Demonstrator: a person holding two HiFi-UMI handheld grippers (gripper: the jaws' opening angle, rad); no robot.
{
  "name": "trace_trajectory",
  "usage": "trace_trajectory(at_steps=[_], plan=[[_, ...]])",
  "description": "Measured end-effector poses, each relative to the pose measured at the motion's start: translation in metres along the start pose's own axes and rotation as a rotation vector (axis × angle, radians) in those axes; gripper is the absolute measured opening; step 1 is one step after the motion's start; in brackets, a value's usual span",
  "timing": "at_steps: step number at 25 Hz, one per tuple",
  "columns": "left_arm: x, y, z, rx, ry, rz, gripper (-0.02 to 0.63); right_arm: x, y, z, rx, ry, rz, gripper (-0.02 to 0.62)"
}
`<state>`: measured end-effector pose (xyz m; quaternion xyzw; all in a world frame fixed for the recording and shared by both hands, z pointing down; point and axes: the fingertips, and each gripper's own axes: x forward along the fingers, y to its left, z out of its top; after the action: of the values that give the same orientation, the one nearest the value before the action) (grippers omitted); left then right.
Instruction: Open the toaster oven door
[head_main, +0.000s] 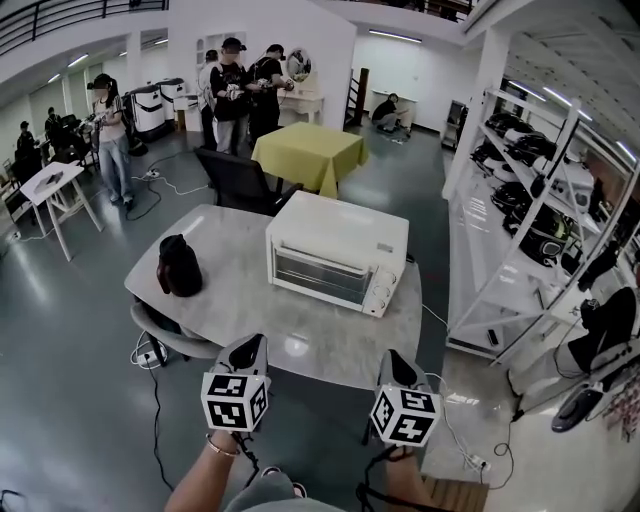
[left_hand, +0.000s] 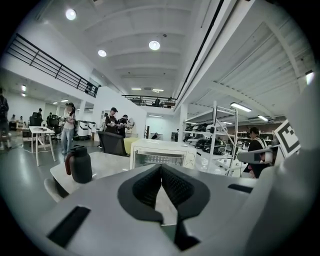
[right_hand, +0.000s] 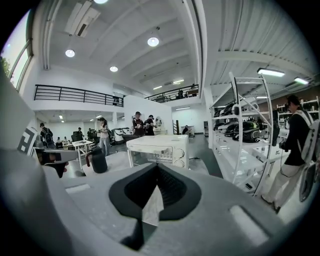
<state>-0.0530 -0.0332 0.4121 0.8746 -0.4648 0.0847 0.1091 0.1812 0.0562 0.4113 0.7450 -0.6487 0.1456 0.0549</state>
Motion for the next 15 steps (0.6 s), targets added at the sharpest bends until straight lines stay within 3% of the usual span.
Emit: trace_trajectory(at_steps=[9,15], plan=[[0.073,0.007,0.020,0.017,-0.001,-0.026,0.006,0.063,-0.016,0.009,0.015,0.019,-0.011,0.005],[0.132,0.024,0.046,0.004,-0.016,-0.047,0.006,0.116,-0.022,0.038,-0.003,0.012,-0.029,0.005]])
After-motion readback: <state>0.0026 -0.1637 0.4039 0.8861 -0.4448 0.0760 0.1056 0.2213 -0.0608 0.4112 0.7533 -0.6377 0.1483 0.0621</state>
